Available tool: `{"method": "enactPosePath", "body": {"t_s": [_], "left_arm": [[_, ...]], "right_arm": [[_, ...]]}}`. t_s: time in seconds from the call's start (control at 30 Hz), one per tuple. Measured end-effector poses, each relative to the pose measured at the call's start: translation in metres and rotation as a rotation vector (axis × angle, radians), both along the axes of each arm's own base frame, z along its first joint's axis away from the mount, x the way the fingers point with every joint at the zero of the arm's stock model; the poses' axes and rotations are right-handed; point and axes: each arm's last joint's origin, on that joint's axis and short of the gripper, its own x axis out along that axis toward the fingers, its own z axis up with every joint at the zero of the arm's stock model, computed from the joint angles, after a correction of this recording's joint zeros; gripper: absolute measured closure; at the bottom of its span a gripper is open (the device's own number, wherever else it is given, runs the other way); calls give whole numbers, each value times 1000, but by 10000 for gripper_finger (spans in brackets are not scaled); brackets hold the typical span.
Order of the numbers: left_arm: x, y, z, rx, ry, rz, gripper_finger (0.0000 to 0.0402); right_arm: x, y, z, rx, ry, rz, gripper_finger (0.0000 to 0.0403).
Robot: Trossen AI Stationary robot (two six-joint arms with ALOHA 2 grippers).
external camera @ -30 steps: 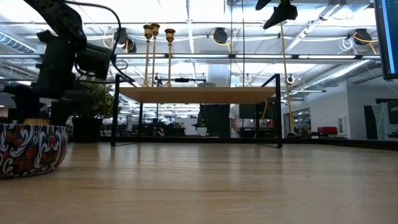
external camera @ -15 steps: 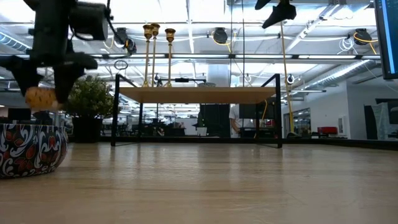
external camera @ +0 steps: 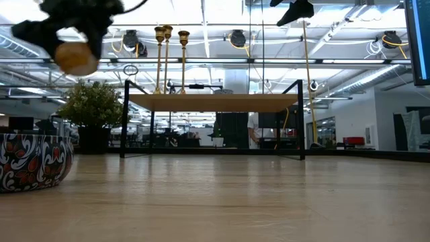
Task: Pick & Place candle stick holders
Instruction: Put the orange scented candle on the shelf
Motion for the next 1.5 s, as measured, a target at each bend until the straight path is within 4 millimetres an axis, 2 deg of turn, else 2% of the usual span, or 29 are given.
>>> {"method": "enactPosePath", "body": {"t_s": [0.2, 0.33, 0.63, 0.87, 1.13, 1.3, 1.5], "left_arm": [[36, -14, 18, 102, -71, -58, 100], [64, -20, 27, 167, -73, -132, 103], [130, -17, 46, 310, -90, -243, 104], [172, -18, 54, 400, -119, -265, 106], [199, -16, 70, 541, -189, -226, 106], [201, -14, 74, 589, -192, -215, 105], [200, -14, 74, 640, -175, -232, 104]], "right_arm": [[2, -1, 2, -31, -16, 16, 46], [5, -3, -4, -30, -16, 17, 46], [7, -3, -15, -36, 39, 45, 46], [2, -1, -21, -68, 134, 110, 46], [4, 0, -25, -92, 152, 143, 46], [10, -1, -42, -97, 189, 174, 46], [25, -8, -69, -104, 143, 153, 46]]}}
